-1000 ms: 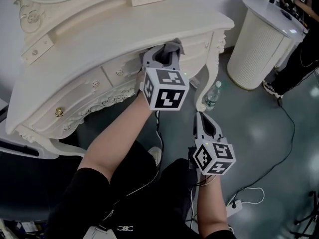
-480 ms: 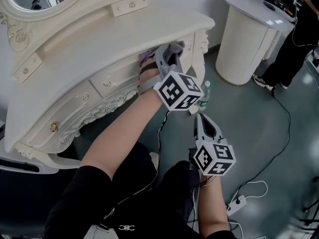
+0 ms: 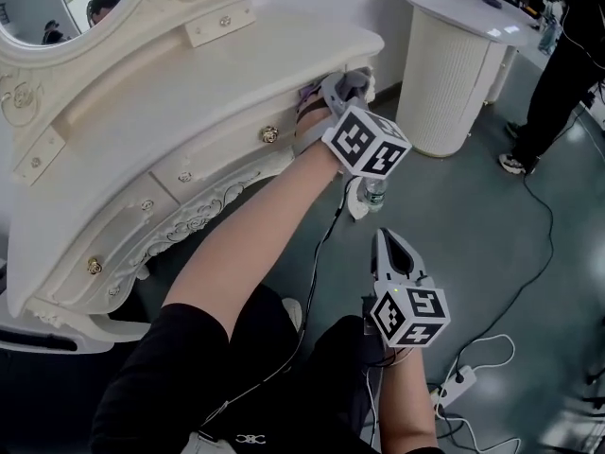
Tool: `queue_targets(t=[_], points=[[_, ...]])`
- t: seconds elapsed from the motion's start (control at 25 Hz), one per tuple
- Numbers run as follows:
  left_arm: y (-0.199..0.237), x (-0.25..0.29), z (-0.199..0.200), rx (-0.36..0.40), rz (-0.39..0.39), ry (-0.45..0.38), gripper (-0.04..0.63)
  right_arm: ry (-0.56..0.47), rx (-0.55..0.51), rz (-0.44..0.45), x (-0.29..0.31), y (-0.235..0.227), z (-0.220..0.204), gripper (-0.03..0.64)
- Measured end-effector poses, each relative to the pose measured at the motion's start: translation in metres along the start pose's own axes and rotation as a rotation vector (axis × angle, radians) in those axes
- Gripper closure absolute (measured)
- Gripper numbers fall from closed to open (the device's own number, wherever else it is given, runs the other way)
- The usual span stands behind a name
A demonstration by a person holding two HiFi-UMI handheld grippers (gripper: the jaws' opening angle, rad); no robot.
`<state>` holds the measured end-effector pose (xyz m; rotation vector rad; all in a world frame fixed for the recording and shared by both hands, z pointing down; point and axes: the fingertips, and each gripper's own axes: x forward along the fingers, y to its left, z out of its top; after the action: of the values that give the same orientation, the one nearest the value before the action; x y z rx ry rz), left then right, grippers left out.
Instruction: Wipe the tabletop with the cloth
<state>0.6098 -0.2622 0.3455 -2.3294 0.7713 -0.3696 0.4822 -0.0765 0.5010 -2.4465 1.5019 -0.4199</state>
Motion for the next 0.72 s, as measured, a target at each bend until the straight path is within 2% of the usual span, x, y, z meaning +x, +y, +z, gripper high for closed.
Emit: queue_targets(t=[0.28,0.4,0.56,0.72], points=[[-0.028,0.055,0.022,-0.016,-0.028,0.081,0.526,0.005,0.057,-0.071,-0.017,-0.031,-0.024,0.609],[-0.042,0.065,0.02,0.058,-0.025,0.104,0.526,0.002,0.069,-0.105,-0.028,-0.04,-0.029,0.609],[-0.061,0.074,0.007,0.228,-0.004,0.134,0.526,-0.003,0.058,-0.119,-0.035,-0.046,-0.026,0.609],[-0.092,0.086,-0.02,0.295,-0.054,0.178,0.526,-0.002,0.065,-0.131,-0.038,-0.052,-0.03,0.609]])
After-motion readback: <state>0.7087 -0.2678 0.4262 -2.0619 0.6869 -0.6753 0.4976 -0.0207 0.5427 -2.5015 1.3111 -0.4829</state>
